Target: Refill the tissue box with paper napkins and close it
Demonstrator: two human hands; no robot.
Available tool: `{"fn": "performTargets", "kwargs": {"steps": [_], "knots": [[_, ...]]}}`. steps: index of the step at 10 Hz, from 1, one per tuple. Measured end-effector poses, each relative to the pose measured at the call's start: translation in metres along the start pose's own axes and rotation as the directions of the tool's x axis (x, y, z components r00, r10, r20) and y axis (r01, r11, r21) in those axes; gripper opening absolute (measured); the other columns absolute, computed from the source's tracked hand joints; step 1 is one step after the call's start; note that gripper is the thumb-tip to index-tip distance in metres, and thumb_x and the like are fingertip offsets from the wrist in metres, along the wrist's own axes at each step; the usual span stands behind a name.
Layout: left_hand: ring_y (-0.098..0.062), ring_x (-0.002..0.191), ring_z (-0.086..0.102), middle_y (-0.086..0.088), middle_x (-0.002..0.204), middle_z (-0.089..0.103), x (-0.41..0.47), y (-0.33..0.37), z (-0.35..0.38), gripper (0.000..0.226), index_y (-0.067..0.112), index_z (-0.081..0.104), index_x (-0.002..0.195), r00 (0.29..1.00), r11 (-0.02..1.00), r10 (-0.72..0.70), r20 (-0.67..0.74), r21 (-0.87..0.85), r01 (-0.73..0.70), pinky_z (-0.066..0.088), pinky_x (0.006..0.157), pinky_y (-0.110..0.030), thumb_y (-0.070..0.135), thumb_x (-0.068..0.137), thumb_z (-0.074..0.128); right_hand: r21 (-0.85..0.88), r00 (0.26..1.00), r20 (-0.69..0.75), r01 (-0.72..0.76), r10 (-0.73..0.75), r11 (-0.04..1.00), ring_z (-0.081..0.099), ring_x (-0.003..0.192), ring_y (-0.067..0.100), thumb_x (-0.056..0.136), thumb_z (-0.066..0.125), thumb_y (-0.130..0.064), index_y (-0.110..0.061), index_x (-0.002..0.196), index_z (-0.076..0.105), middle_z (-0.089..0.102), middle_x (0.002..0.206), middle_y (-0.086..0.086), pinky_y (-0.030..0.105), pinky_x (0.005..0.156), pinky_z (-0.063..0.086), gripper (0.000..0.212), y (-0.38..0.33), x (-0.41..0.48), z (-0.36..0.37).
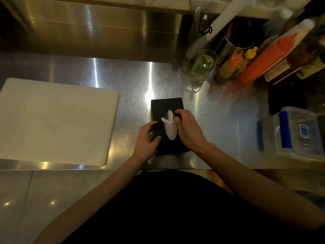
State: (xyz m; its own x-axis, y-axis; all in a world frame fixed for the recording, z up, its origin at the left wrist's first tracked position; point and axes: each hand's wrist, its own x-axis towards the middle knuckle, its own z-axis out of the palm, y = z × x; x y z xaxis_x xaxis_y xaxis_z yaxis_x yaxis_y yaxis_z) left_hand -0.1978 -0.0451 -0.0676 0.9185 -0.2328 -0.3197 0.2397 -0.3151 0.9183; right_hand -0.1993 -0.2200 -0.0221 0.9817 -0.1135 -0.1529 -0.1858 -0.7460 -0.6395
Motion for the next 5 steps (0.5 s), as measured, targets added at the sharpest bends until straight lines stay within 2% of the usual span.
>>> {"fn": "performTargets", "kwargs": {"steps": [1,2,3,4,5], "knots": [[-0.015,0.125,0.047,-0.005,0.139,0.043,0.002,0.002,-0.006,0.049,0.016,0.047,0.138,0.999,0.999,0.023,0.023,0.032,-0.024,0.042,0.101,-0.022,0.009,0.092,0.062,-0.012,0.998,-0.037,-0.050,0.050,0.999,0.045,0.127,0.024,0.103,0.039,-0.029,-0.012,0.139,0.041,0.046,0.141,0.010,0.029,0.100,0.036,0.039,-0.004,0.000,0.000],[-0.017,0.125,0.049,-0.006,0.139,0.044,0.004,0.005,-0.009,0.046,0.017,0.046,0.138,0.998,0.997,0.054,0.042,0.051,-0.056,0.043,0.096,-0.018,0.013,0.094,0.060,-0.024,0.997,-0.053,-0.059,0.057,0.998,0.045,0.129,0.024,0.103,0.039,-0.031,-0.012,0.140,0.039,0.045,0.143,0.010,0.031,0.102,0.037,0.042,-0.007,-0.002,0.001],[-0.019,0.126,0.050,-0.006,0.141,0.045,0.006,0.007,-0.017,0.042,0.020,0.044,0.138,0.992,0.989,0.090,0.089,0.105,-0.100,0.043,0.096,-0.021,0.022,0.098,0.055,-0.021,0.994,-0.079,-0.071,0.069,0.997,0.045,0.130,0.025,0.103,0.040,-0.033,-0.013,0.141,0.038,0.044,0.144,0.011,0.032,0.103,0.037,0.044,-0.010,-0.008,0.001],[-0.021,0.128,0.049,-0.006,0.143,0.043,0.007,0.014,-0.020,0.040,0.022,0.043,0.139,0.986,0.978,0.129,0.103,0.151,-0.144,0.043,0.099,-0.026,0.028,0.100,0.050,-0.042,0.993,-0.106,-0.048,0.043,0.998,0.044,0.131,0.025,0.103,0.039,-0.034,-0.014,0.142,0.037,0.043,0.145,0.010,0.032,0.103,0.036,0.045,-0.014,-0.012,-0.003],[-0.015,0.127,0.046,-0.005,0.145,0.042,0.009,0.030,-0.020,0.043,0.022,0.039,0.142,0.981,0.953,0.180,0.068,0.234,-0.191,0.042,0.105,-0.035,0.039,0.102,0.042,-0.050,0.985,-0.169,0.010,-0.018,0.999,0.044,0.130,0.026,0.103,0.040,-0.035,-0.013,0.142,0.038,0.044,0.145,0.011,0.031,0.103,0.034,0.045,-0.019,-0.015,-0.015]]}}
